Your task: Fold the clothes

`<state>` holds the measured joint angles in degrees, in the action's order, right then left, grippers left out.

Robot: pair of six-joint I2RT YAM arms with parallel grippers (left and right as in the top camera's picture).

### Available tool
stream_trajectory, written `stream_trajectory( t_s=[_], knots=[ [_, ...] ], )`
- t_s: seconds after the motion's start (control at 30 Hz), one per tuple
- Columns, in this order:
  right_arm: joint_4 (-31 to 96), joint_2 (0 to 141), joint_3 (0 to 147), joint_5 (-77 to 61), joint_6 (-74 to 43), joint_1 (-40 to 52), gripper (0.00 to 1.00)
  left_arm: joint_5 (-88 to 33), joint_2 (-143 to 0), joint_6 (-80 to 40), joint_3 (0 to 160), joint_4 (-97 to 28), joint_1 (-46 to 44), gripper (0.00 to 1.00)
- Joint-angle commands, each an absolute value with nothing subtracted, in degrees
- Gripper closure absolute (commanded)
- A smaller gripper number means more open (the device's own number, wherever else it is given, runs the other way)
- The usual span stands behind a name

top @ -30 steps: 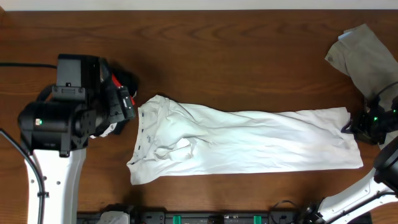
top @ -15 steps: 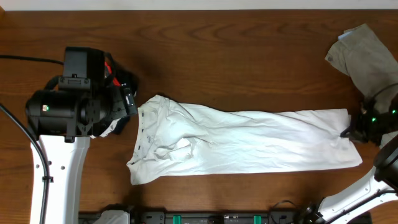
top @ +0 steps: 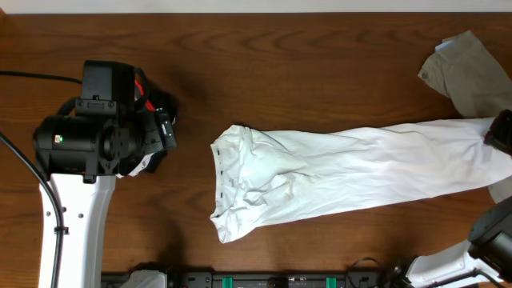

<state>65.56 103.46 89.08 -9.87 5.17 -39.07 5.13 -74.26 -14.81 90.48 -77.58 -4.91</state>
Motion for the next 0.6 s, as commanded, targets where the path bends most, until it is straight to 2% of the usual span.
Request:
stream_trajectory(
  t_s=[0.0,0.23,0.57],
  knots=[
    [66.92,102.39,89.36,-10.66,3.66,-34.46,0.99,5.85,-74.26,-14.68,90.8,-77.76,-4.56,0.04],
    [71.9,102.21,89.06,-10.2,3.62,-21.1,0.98,5.85,-74.26,-14.68,90.8,-78.28,-4.56,0.03],
    [72.77,102.24,85.82,-10.31,-0.86,3.79,0.99,5.85,-74.26,-14.68,90.8,-78.76,-4.56,0.04]
  ],
)
